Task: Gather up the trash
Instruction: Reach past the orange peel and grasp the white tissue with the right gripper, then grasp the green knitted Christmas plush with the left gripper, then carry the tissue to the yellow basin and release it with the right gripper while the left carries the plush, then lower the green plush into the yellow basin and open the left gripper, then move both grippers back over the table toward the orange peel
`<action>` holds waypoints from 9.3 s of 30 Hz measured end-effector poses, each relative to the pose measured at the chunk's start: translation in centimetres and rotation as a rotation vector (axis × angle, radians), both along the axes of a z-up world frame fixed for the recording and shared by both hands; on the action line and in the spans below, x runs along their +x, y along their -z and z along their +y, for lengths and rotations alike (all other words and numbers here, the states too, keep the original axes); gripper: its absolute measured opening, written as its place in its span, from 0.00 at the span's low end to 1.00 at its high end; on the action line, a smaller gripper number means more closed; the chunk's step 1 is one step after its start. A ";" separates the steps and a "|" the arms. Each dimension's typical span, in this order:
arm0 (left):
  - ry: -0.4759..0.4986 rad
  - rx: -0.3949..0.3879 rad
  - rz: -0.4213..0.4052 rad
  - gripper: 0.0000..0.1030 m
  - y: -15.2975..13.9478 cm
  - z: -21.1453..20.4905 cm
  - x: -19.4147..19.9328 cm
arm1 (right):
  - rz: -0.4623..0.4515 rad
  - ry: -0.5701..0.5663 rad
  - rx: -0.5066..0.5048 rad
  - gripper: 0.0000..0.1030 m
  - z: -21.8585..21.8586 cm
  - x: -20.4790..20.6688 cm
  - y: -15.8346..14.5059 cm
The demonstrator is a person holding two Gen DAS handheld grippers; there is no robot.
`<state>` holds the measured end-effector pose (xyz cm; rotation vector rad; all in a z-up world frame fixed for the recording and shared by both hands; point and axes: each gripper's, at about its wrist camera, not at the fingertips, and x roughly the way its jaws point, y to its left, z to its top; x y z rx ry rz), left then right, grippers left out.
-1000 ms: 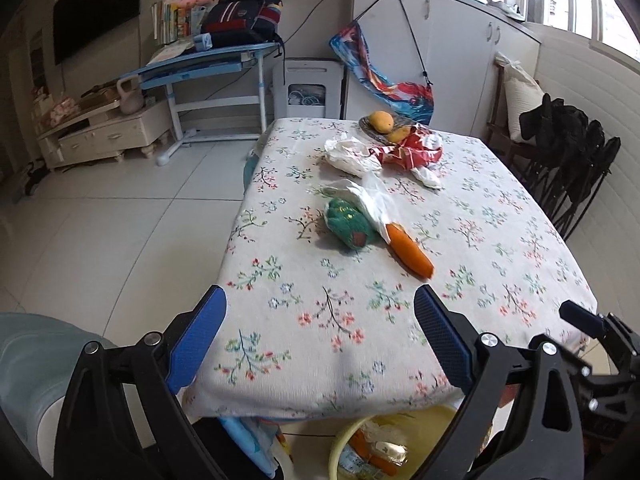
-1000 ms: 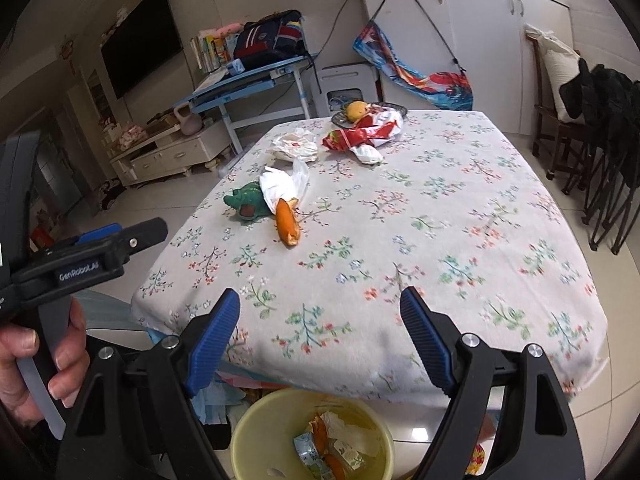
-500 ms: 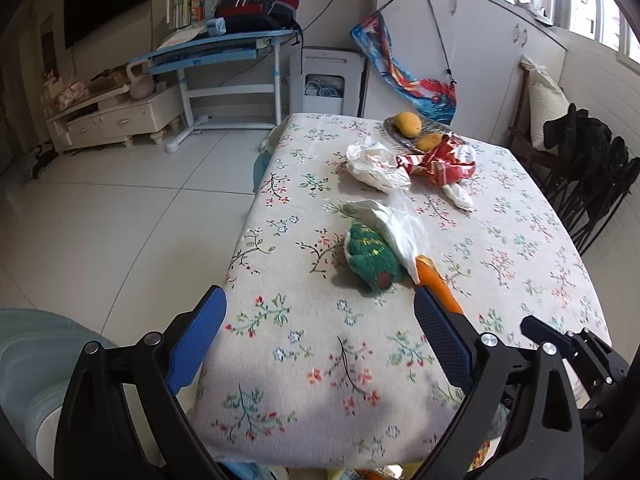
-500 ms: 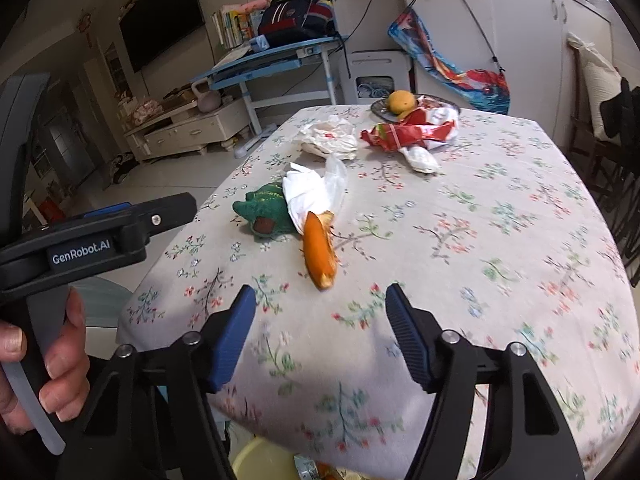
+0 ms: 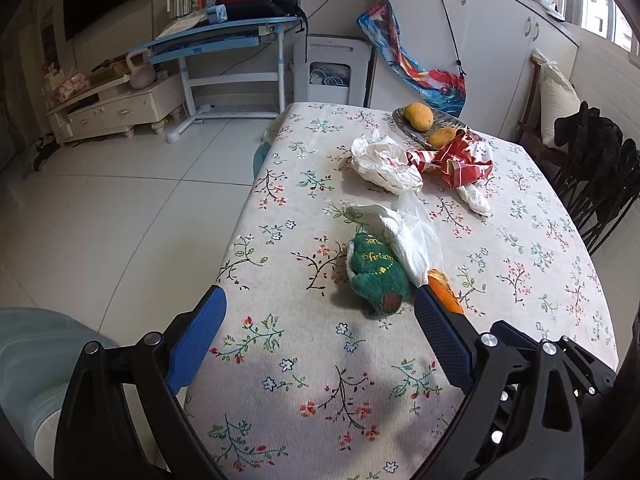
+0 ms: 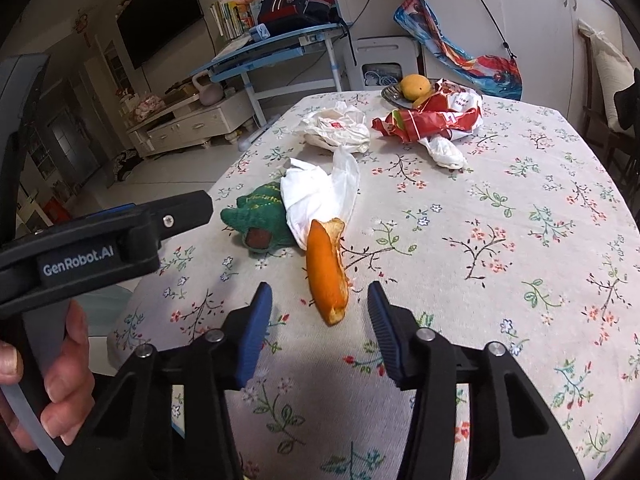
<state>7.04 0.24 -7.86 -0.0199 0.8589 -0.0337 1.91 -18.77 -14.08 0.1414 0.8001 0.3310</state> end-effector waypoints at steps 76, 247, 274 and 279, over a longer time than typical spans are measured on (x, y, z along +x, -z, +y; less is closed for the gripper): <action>-0.005 -0.016 0.109 0.78 4.0 -2.1 6.1 | 0.043 0.089 -0.032 0.02 -8.3 7.1 -2.7; 0.241 0.113 -0.116 0.81 1.8 -4.6 -20.7 | -0.096 0.318 0.004 0.76 -7.4 -17.3 -0.6; 0.152 0.074 -0.189 0.92 -1.6 -2.3 -17.9 | -0.178 0.243 -0.047 0.84 -5.2 -15.4 -2.7; 0.147 0.086 -0.198 0.93 -2.2 -2.1 -16.1 | -0.188 0.215 -0.071 0.84 -4.9 -13.6 -3.0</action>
